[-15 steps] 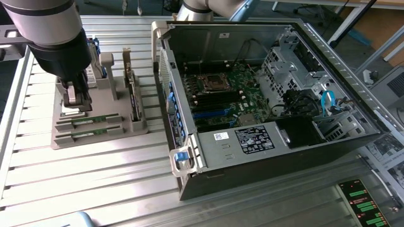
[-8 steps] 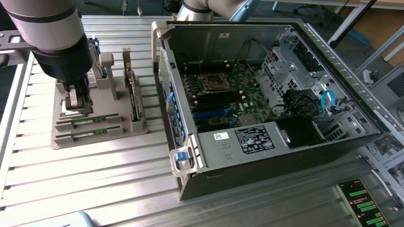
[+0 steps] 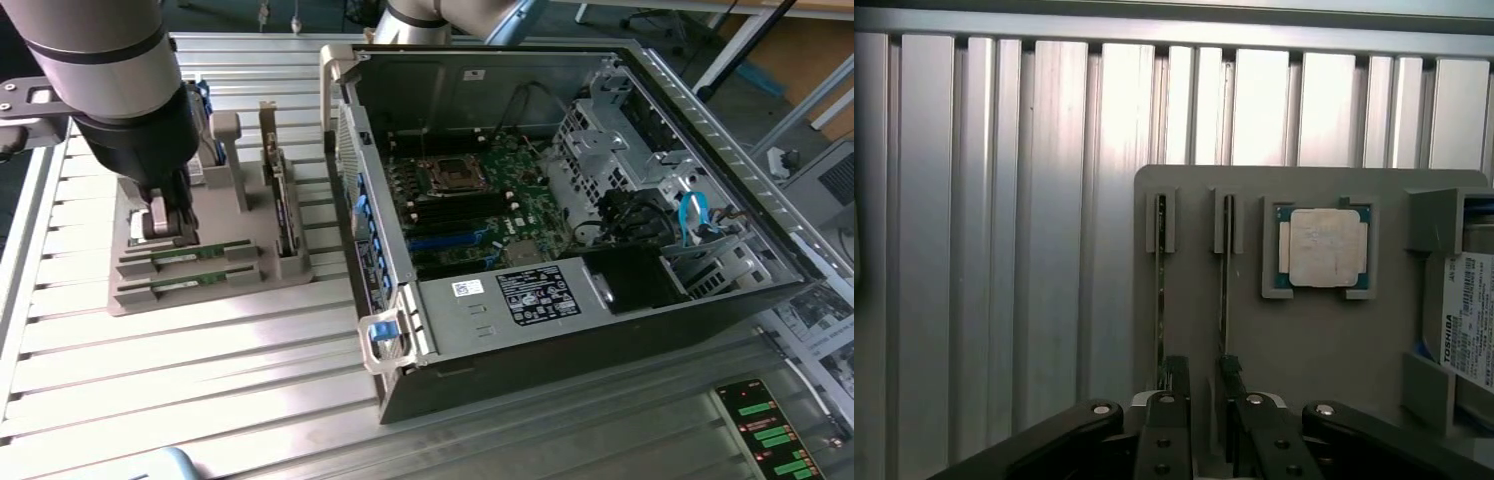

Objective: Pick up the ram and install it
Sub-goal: 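Pick up the ram and move it above insertion slot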

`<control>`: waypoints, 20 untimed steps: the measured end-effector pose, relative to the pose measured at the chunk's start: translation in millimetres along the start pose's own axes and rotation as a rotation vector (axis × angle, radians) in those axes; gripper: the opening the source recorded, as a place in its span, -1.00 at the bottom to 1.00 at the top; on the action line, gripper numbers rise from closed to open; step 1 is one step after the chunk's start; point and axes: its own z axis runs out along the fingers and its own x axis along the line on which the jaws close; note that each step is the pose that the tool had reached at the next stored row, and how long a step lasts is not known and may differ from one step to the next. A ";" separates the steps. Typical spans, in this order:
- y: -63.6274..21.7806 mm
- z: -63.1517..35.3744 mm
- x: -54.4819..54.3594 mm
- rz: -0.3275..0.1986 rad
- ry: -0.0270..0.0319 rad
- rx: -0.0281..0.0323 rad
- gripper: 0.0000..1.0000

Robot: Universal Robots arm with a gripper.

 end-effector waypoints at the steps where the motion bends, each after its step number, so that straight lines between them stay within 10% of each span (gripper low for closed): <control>1: 0.0 0.9 0.1 0.000 0.0000 0.0000 -0.51; 20: 0.1 22.5 0.5 0.000 0.0000 0.0001 -0.51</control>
